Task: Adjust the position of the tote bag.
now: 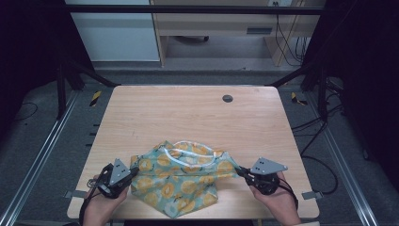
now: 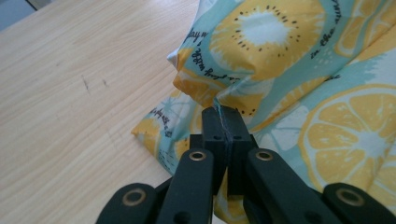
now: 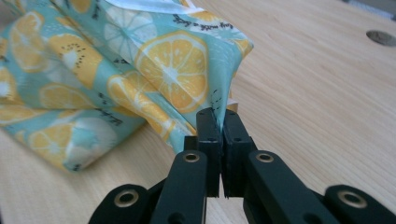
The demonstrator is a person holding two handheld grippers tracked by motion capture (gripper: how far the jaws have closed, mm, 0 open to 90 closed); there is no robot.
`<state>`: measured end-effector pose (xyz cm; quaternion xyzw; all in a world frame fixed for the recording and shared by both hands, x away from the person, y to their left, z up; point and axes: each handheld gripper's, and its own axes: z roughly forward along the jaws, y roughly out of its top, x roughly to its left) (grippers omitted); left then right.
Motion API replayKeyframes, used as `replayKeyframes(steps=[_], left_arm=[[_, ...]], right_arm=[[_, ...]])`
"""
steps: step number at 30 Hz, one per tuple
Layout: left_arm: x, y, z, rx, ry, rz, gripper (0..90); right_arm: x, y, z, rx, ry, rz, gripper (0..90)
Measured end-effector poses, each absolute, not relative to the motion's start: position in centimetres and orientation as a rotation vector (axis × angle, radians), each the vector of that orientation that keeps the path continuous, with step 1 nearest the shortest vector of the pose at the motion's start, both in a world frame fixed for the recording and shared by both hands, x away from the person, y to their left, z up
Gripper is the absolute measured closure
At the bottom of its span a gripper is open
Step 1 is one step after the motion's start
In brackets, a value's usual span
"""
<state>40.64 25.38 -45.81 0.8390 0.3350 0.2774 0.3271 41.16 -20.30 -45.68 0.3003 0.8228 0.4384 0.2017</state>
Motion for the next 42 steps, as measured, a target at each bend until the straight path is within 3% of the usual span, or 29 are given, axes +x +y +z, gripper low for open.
replayKeyframes(steps=[15,21,23,24,29,35,40,42], left_arm=[[43.8,23.7,-47.1,2.241,0.889,0.809,90.0],[45.1,23.4,-48.0,2.255,0.907,0.775,90.0],[45.0,23.3,-48.0,2.259,0.902,0.778,89.7],[44.9,23.3,-47.9,2.266,0.898,0.781,89.7],[44.9,23.5,-47.7,2.237,0.911,0.774,89.5],[44.6,23.4,-47.5,2.236,0.907,0.776,89.4],[44.4,23.6,-47.1,2.216,0.906,0.775,89.4],[44.3,23.7,-46.9,2.210,0.911,0.767,89.5]], right_arm=[[42.8,-19.3,-46.9,0.887,2.349,1.116,85.2],[42.8,-19.1,-47.1,0.882,2.365,1.093,82.0],[42.7,-19.2,-47.0,0.904,2.349,1.095,71.8],[42.7,-19.2,-47.0,0.904,2.349,1.095,71.8],[42.2,-19.8,-46.2,0.940,2.266,1.143,38.3],[43.7,-19.0,-44.2,0.976,2.234,1.231,17.3],[46.5,-17.4,-43.8,1.006,2.350,1.266,17.7],[47.5,-16.7,-44.2,1.055,2.404,1.274,32.2]])
